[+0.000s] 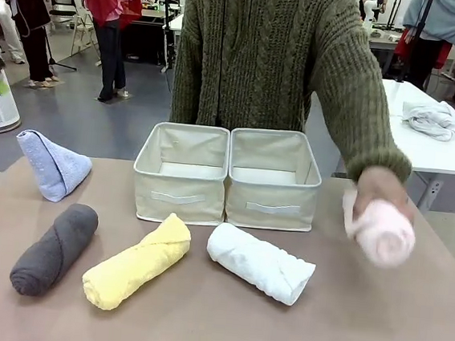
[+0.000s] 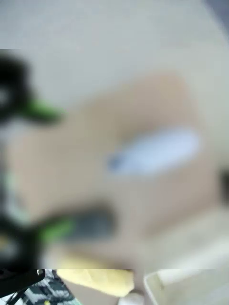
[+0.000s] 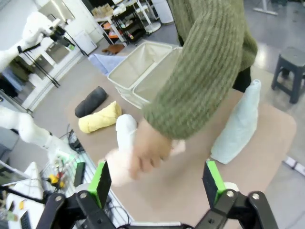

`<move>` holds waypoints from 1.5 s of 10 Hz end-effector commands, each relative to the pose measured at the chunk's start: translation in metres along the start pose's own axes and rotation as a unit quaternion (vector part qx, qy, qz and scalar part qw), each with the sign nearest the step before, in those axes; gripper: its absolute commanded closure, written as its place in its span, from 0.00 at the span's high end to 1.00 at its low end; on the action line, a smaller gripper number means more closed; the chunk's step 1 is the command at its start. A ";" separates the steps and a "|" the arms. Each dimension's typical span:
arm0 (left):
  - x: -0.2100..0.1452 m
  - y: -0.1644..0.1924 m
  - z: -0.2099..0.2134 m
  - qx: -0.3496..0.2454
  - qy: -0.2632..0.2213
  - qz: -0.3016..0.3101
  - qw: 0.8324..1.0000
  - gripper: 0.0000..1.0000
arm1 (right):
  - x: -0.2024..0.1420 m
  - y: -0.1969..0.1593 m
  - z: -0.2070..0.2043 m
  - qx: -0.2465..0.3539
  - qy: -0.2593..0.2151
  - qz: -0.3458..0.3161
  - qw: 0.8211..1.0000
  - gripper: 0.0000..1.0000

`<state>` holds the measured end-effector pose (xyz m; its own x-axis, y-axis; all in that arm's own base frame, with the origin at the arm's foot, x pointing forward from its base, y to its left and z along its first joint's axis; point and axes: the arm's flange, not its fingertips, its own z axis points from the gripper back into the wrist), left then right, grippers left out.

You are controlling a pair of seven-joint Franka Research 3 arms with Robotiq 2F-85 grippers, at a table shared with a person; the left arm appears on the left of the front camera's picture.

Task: Sort the towels based on their folding style.
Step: Pick up one triangle-folded towel and place it in the left Fabric basket.

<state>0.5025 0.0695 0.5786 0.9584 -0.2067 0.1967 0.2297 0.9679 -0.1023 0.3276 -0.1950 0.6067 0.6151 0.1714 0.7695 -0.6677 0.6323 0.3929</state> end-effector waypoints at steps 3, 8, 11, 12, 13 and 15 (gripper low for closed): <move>0.013 -0.017 -0.038 0.007 0.059 0.037 0.998 1.00 | 0.000 -0.001 0.000 0.005 -0.003 0.002 1.000 1.00; 0.015 -0.014 -0.043 0.028 0.054 0.032 0.998 1.00 | 0.000 -0.001 0.000 0.005 -0.003 0.002 1.000 1.00; 0.041 -0.024 -0.090 0.081 0.035 0.062 0.994 1.00 | 0.000 -0.001 0.000 0.005 -0.003 0.002 1.000 1.00; 0.046 -0.024 -0.103 0.094 0.012 0.078 0.992 1.00 | 0.000 -0.001 0.000 0.005 -0.003 0.002 1.000 1.00; 0.055 -0.020 -0.116 0.111 0.010 0.103 0.988 1.00 | 0.000 -0.001 0.000 0.005 -0.003 0.002 1.000 1.00; 0.060 -0.019 -0.139 0.145 0.015 0.130 0.981 1.00 | 0.000 -0.001 0.000 0.005 -0.003 0.002 1.000 1.00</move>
<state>0.5805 0.0254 0.4600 0.9844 0.0052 0.1760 -0.0192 0.9967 0.0783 0.3276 -0.1951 0.6067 0.6156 0.1712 0.7693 -0.6672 0.6327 0.3931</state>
